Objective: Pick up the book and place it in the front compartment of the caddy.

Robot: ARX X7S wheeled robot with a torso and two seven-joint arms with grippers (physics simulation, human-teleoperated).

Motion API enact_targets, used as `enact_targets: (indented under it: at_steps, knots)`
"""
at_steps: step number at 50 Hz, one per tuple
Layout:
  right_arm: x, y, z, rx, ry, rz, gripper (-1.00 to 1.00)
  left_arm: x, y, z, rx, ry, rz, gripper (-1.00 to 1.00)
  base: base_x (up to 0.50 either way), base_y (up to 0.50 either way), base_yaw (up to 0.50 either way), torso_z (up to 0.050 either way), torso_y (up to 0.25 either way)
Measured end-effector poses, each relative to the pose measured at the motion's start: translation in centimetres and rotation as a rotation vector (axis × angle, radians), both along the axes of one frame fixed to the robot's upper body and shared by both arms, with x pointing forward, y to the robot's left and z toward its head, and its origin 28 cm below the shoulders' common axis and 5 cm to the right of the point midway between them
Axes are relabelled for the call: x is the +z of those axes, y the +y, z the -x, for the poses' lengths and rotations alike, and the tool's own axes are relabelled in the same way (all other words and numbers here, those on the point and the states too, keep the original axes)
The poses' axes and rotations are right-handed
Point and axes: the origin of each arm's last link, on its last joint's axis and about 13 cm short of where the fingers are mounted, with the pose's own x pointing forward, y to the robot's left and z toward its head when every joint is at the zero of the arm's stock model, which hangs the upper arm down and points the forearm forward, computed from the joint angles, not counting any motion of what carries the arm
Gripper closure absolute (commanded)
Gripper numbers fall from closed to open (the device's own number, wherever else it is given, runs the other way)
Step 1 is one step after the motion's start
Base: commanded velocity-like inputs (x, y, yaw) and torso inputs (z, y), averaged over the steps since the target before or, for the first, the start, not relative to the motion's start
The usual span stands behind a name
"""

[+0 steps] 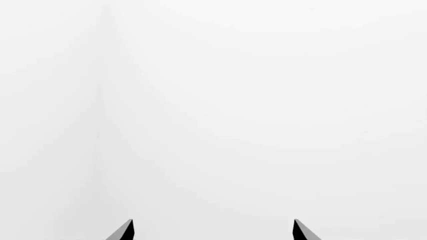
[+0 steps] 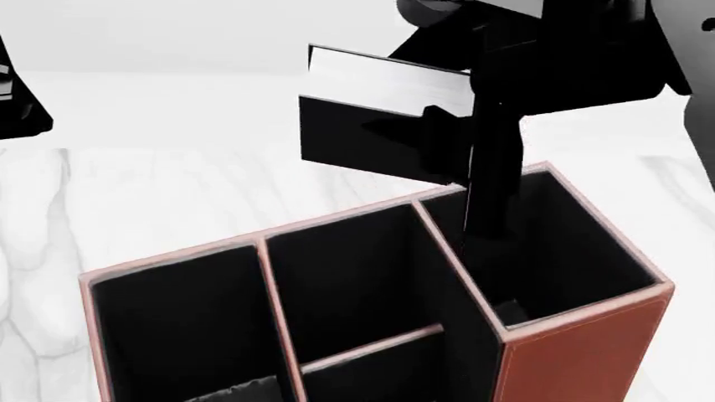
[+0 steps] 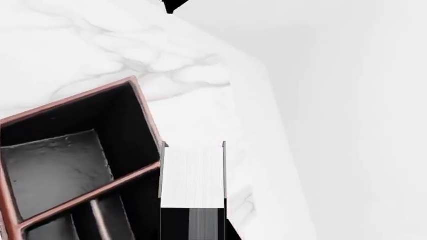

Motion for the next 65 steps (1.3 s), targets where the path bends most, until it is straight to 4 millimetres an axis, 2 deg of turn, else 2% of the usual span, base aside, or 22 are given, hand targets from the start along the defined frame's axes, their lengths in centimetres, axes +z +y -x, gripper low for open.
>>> enact_targets:
  at_steps: [34,65]
  knots:
    - [0.0,0.7,-5.6,-0.009,0.071,-0.045,1.00,-0.1,0.0,-0.1,0.001,0.005,0.000,-1.00,0.00,0.00,0.00,0.000,0.001]
    - [-0.7,1.4,-7.3,0.003,0.109,-0.053,1.00,-0.2,0.1,-0.2,0.003,0.009,0.001,-1.00,0.00,0.00,0.00,0.000,0.001]
